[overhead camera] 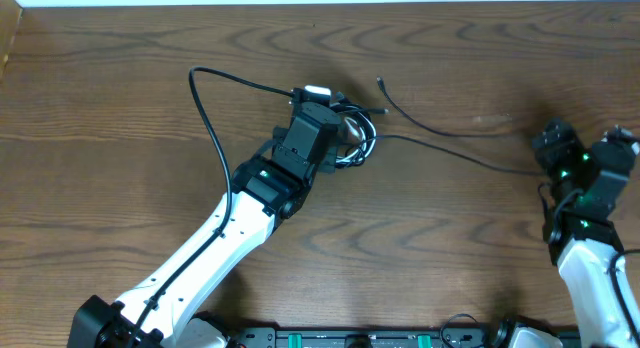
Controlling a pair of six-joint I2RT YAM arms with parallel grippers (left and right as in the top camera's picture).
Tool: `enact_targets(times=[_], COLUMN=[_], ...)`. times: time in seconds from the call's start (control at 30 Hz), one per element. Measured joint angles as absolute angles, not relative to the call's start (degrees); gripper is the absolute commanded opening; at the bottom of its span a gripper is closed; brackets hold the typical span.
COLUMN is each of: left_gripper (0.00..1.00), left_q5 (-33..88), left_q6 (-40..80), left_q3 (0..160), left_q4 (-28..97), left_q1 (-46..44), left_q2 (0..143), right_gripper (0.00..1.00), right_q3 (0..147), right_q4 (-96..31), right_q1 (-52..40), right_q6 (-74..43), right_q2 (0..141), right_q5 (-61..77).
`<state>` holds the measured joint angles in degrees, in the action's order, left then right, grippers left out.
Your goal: Untangle cables
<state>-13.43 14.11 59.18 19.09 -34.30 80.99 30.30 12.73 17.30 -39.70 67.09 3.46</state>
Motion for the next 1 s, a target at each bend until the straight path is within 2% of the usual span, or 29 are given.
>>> enact_targets(times=[0.03, 0.17, 0.23, 0.37, 0.67, 0.8, 0.93, 1.0], left_gripper=[0.08, 0.07, 0.08, 0.07, 0.07, 0.07, 0.08, 0.07], left_q5=[-13.0, -11.8, -11.5, -7.4, 7.2, 11.1, 13.9, 16.4], left_q6=[14.3, 19.4, 23.0, 27.9, 31.4, 37.4, 47.6, 53.3], left_q3=[59.2, 59.2, 59.2, 59.2, 59.2, 59.2, 59.2, 59.2], left_q4=[19.1, 19.2, 19.3, 19.4, 21.5, 23.9, 25.3, 24.5], left_q1=[-34.3, -34.3, -34.3, -34.2, -34.2, -33.8, -30.9, -28.5], left_q2=[81.0, 81.0, 81.0, 81.0, 81.1, 81.4, 81.4, 81.4], right_gripper=[0.93, 0.94, 0.99, 0.99, 0.99, 0.93, 0.83, 0.82], right_q3=[30.3, 30.3, 30.3, 30.4, 30.4, 30.4, 30.5, 30.5], right_q4=[13.8, 15.4, 15.0, 13.3, 8.1, 7.1, 2.5, 0.3], right_q1=[17.3, 17.3, 17.3, 16.0, 12.9, 12.2, 9.5, 7.0], right_q6=[-39.3, -38.1, -37.6, -35.6, -25.1, -24.2, -23.5, -22.3], right_q2=[65.8, 59.5, 57.1, 55.0, 55.5, 56.2, 56.4, 56.5], right_q5=[5.8, 18.6, 25.8, 37.6, 49.0, 54.9, 62.1, 63.7])
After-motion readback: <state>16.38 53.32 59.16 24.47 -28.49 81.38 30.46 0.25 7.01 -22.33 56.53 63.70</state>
